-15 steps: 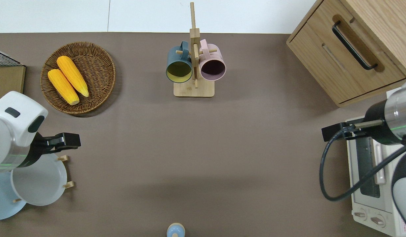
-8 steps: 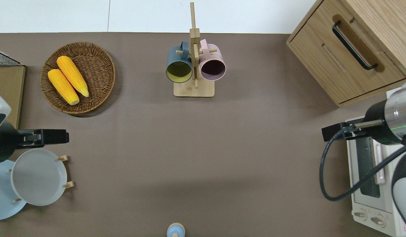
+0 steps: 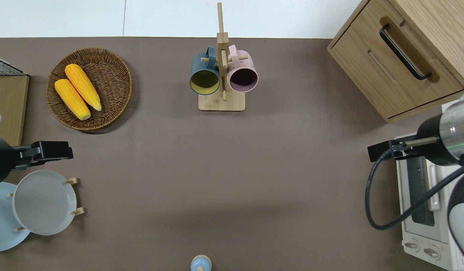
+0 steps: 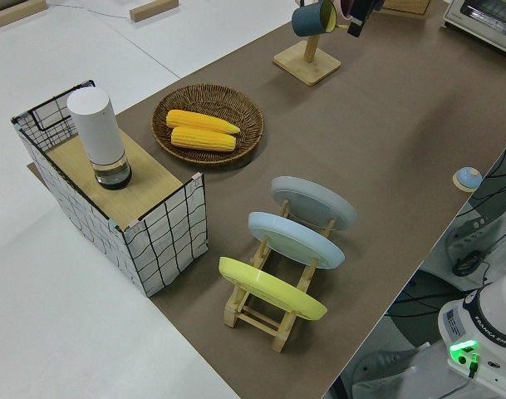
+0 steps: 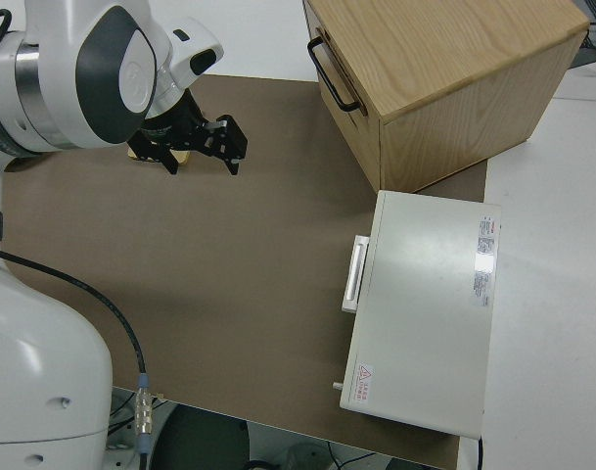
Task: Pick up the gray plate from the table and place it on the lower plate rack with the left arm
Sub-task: 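Open the left gripper and withdraw it from the plate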
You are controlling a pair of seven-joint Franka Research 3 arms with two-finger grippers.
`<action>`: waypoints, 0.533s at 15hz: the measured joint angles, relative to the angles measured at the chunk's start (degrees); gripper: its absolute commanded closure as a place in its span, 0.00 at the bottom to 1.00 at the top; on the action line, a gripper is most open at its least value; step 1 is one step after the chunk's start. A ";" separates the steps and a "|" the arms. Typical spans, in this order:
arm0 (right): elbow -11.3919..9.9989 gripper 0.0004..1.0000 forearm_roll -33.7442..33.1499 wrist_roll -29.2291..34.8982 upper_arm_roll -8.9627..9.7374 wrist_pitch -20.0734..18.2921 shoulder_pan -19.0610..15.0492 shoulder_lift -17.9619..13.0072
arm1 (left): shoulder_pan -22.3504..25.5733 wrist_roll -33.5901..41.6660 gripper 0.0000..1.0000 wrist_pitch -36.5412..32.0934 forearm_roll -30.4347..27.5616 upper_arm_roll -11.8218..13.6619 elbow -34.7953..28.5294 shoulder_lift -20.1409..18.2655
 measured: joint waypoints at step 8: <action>0.00 0.01 0.00 0.00 0.00 0.00 0.00 0.00 | 0.93 8.33 0.00 -1.93 1.05 0.75 0.01 0.06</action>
